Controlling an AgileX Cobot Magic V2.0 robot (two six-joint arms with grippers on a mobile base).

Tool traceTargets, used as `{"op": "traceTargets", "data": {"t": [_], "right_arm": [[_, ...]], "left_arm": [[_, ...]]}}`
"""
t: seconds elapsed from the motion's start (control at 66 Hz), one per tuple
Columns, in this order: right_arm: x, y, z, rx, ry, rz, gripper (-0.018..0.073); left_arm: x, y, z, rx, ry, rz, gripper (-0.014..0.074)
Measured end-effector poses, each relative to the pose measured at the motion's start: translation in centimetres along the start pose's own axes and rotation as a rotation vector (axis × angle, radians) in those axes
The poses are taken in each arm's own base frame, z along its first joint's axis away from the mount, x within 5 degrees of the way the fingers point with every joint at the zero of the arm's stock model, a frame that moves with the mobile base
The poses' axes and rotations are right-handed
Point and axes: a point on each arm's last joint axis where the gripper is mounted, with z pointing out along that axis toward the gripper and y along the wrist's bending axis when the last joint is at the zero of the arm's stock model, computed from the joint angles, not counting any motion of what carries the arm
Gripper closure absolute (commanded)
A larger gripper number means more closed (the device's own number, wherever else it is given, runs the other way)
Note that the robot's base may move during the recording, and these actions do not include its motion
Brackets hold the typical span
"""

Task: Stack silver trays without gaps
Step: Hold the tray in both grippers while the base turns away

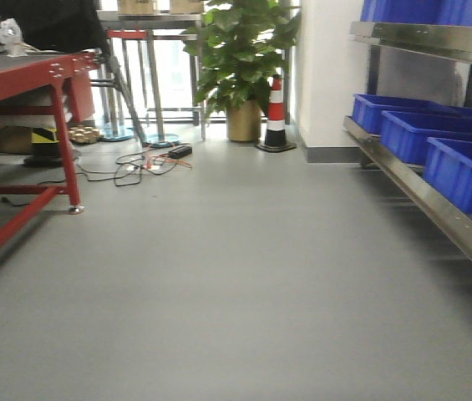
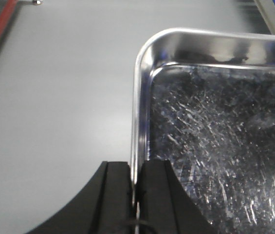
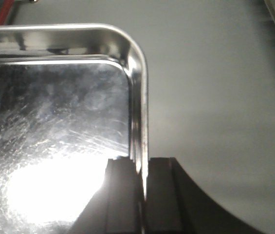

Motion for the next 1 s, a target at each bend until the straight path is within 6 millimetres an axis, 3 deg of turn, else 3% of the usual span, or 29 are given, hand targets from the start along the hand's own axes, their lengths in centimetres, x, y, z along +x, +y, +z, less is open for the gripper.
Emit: {"op": "traceTargets", "data": {"t": [1.0], "right_arm": [[0.0, 0.0, 0.0, 0.0, 0.0, 0.0, 0.0582]], "left_arm": [[0.0, 0.0, 0.0, 0.0, 0.0, 0.0, 0.0612]]}}
